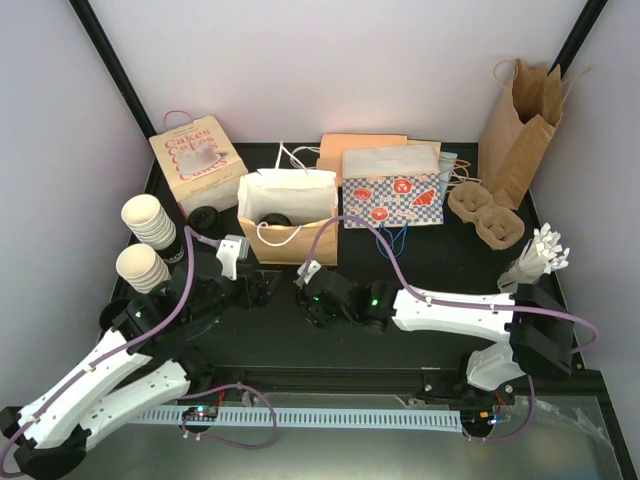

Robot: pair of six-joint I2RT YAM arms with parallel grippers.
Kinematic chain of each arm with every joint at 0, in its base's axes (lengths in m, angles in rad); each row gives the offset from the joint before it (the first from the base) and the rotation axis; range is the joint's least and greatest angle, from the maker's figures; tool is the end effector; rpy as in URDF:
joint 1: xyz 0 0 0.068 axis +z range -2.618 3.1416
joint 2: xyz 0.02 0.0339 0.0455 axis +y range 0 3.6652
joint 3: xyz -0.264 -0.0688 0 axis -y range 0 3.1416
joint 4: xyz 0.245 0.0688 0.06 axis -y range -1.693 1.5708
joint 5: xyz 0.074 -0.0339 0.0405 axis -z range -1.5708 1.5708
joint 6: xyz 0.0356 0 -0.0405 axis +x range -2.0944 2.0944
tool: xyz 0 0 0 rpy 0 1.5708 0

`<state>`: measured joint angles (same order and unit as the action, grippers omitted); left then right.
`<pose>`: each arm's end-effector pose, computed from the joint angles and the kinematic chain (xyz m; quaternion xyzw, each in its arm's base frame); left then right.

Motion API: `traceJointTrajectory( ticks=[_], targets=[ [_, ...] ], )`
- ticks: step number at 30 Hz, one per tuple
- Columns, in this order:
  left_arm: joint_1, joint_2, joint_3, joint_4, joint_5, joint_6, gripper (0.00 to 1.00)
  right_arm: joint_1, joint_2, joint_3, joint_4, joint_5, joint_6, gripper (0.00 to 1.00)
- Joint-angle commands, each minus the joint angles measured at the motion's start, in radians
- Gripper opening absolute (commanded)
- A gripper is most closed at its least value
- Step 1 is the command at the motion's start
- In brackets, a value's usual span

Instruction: Pack the takeout coffee

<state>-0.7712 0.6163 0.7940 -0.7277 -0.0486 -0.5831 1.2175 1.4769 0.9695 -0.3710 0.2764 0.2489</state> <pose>0.0934 -0.0883 0.3112 0.0701 0.8696 -0.2895 0.3939 0.1156 0.2853 0.2264 -0.3924 0.8463 0.1286 0.3365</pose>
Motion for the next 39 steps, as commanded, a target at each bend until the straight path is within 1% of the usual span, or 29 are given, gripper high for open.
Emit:
traceJointTrajectory(
  ticks=[1,5,9,14,19,29,34,39],
  targets=[
    [0.013,-0.016,0.011,-0.034,-0.030,0.008,0.87,-0.003,-0.039,-0.087,-0.026,0.045,0.014,0.64],
    [0.022,-0.017,0.024,-0.064,-0.062,0.001,0.87,-0.003,-0.023,-0.093,-0.027,0.040,0.024,0.65],
    [0.025,-0.028,0.035,-0.070,-0.063,0.011,0.87,-0.003,-0.024,-0.096,-0.022,0.039,0.035,0.70],
    [0.025,-0.030,0.034,-0.056,-0.018,0.032,0.87,-0.003,-0.064,-0.097,-0.024,0.038,0.035,0.81],
    [0.024,-0.030,0.016,-0.020,0.053,0.073,0.87,-0.003,-0.089,-0.078,-0.029,0.049,0.031,1.00],
    [0.024,-0.002,0.019,-0.021,0.131,0.126,0.88,-0.003,-0.099,-0.011,-0.023,0.062,0.014,1.00],
    [0.024,0.005,0.003,-0.012,0.138,0.130,0.88,-0.003,-0.092,0.047,-0.079,0.054,0.013,1.00],
    [0.023,0.025,-0.041,0.053,0.215,0.125,0.90,-0.006,-0.148,0.048,-0.102,0.032,0.032,1.00]
  ],
)
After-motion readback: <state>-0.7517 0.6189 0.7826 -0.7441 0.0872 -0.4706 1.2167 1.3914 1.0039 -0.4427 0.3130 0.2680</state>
